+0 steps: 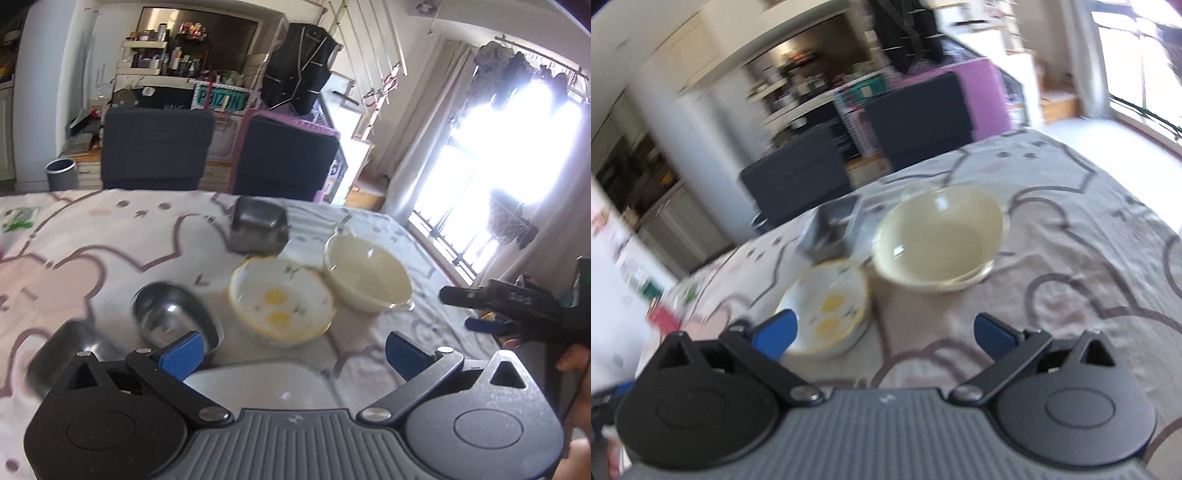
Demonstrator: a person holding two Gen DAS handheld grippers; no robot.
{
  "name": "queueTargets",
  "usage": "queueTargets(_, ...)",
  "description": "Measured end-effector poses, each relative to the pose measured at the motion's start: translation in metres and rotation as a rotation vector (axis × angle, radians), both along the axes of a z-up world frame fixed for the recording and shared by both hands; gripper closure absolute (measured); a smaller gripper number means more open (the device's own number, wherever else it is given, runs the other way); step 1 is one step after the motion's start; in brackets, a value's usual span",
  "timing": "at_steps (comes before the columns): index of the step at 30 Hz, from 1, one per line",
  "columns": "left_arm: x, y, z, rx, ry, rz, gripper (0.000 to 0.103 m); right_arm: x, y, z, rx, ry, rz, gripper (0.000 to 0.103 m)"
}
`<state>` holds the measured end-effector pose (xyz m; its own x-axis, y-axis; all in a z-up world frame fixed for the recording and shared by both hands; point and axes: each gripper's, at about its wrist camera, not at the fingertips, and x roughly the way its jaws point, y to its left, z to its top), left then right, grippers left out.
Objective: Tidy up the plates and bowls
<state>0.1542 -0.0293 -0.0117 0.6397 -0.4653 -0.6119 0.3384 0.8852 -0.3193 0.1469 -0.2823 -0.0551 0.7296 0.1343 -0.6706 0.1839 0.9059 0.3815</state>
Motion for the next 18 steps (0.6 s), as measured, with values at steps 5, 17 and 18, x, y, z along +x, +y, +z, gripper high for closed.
queueTargets(5, 0.029, -0.033, 0.006, 0.015, -0.036, -0.019, 0.000, 0.025, -0.034, -0.015, 0.116, 0.068, -0.163, 0.000)
queueTargets(17, 0.127, -0.098, -0.007, 0.025, -0.035, -0.065, 0.002, 0.093, -0.086, -0.050, 0.197, 0.082, -0.313, 0.034)
queueTargets(18, 0.137, -0.101, -0.010, 0.002, -0.029, -0.065, 0.003, 0.096, -0.089, -0.052, 0.198, 0.086, -0.313, 0.039)
